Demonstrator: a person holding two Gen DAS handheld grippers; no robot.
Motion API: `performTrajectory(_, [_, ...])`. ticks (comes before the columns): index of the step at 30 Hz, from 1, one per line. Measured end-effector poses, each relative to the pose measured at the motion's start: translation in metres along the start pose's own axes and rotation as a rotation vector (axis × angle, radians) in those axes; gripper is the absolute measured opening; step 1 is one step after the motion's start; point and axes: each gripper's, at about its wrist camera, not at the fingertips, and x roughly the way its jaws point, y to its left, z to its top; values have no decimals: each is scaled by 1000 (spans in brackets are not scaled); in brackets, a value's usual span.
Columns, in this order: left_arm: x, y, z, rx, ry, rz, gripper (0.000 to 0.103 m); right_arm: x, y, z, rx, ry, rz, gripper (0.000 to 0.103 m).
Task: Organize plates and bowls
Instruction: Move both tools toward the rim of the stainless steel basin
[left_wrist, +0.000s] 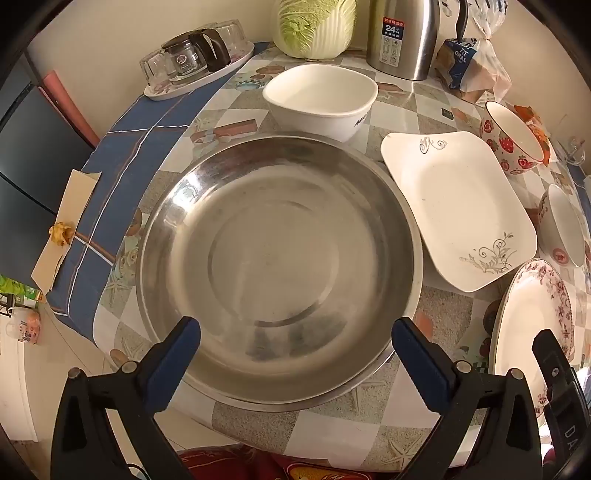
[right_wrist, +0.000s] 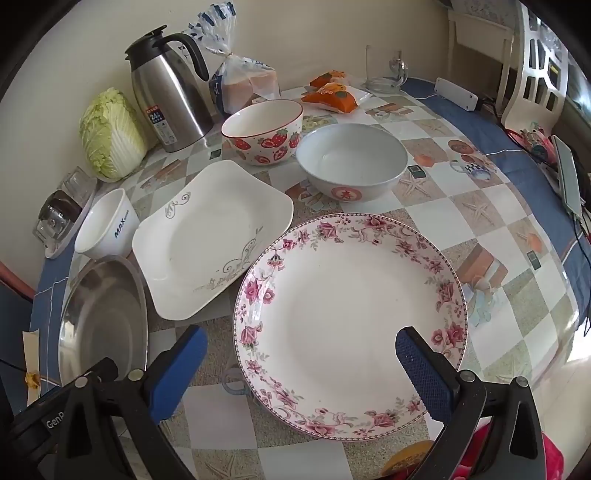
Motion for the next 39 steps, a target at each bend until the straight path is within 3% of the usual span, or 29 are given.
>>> performTrajectory(39, [5, 5, -3, -36, 2, -40, 103, 4, 2, -1, -12, 20, 1, 103])
